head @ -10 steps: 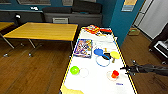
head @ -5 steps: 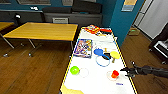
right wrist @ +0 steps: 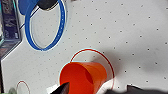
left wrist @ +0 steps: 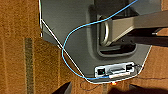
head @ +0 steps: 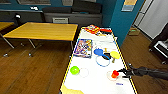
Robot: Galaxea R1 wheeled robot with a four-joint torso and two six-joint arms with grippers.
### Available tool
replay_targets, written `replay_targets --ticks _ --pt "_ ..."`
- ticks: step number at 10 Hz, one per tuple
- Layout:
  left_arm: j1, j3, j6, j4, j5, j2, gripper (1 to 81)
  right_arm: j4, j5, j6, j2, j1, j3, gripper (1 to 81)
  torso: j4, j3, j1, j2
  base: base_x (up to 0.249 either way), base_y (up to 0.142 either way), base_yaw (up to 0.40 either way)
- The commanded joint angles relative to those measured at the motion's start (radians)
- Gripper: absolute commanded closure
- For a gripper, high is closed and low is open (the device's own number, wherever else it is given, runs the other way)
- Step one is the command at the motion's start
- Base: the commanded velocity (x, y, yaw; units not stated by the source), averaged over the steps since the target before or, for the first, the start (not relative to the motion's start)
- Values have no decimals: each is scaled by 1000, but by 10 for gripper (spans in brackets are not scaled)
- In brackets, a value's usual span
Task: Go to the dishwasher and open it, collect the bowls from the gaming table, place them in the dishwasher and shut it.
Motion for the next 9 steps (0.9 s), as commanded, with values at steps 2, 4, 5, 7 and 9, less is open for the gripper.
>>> replay_targets --ticks 2,4,5,7,9 --pt "2 0 -6 -7 66 -7 10 21 -26 27 -5 120 -25 10 0 0 0 0 0 0 0" --pt "2 0 -6 -7 66 -9 10 26 -29 62 -1 104 -49 10 0 0 0 0 0 0 0" --pt "2 0 -6 -7 66 -7 10 28 -28 64 -1 94 -56 10 0 0 0 0 0 0 0" --pt "4 0 -6 -7 68 -7 10 29 -26 64 4 81 -79 10 0 0 0 0 0 0 0" --pt "7 0 -6 -9 66 -9 10 28 -20 64 16 81 -85 10 0 0 0 0 0 0 0"
